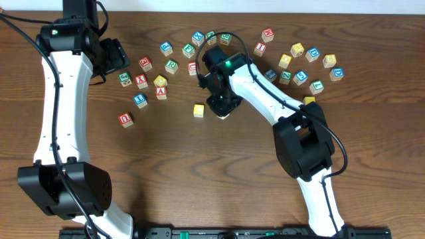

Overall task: Spell out CORL
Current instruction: 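Carry the O block to the right of the C block, then lower the O block beside the C block and adjust it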

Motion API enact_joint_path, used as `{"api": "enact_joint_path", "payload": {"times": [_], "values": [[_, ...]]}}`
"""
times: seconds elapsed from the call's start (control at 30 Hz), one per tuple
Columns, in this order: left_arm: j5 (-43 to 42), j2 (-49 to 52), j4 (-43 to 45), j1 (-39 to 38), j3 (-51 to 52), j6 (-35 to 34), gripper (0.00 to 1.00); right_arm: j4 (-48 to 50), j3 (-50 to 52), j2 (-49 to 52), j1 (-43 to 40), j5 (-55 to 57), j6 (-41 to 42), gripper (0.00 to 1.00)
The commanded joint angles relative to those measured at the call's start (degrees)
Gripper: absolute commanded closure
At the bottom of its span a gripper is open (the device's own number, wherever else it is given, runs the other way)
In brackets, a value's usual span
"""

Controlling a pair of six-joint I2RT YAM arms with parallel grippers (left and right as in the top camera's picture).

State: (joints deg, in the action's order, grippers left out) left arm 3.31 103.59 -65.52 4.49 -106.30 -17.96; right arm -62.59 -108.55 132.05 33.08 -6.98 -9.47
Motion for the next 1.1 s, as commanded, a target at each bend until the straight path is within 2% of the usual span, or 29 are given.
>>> {"api": "enact_joint_path", "payload": {"times": [0.0,0.17,0.23,0.3,0.43,0.73,0.87,1.0,1.03,1.07], "values": [[0.28,-0.63,0.04,0.31,0.39,0.13,0.15,1.16,0.26,-0.09,-0.20,-9.92,-10.03,0.85],[0.28,-0.61,0.04,0.31,0.39,0.13,0.15,1.49,0.28,-0.09,-0.33,-12.70,-13.62,0.84],[0.28,-0.63,0.04,0.31,0.39,0.13,0.14,1.40,0.44,-0.09,-0.48,-12.66,-15.34,0.80],[0.28,-0.61,0.04,0.33,0.39,0.13,0.15,1.36,0.81,-0.09,-0.63,-12.63,-17.27,0.71],[0.28,-0.63,0.02,0.31,0.39,0.13,0.15,2.19,2.34,-0.09,-0.96,-11.21,-18.47,0.65],[0.28,-0.61,0.04,0.31,0.39,0.13,0.15,3.08,2.60,-0.04,-2.38,-10.56,-17.97,0.64],[0.28,-0.63,0.02,0.31,0.39,0.13,0.15,1.99,-0.22,-0.46,-2.67,-10.54,-15.52,0.53],[0.28,-0.61,0.04,0.33,0.39,0.13,0.15,-0.81,-5.03,-1.03,-2.78,-10.54,-14.78,0.51],[0.28,-0.63,0.02,0.33,0.39,0.13,0.15,-1.81,-6.47,-1.36,-2.78,-10.54,-14.75,0.48],[0.28,-0.63,0.02,0.31,0.39,0.13,0.14,-2.91,-7.93,-1.62,-2.78,-10.51,-14.75,0.41]]}}
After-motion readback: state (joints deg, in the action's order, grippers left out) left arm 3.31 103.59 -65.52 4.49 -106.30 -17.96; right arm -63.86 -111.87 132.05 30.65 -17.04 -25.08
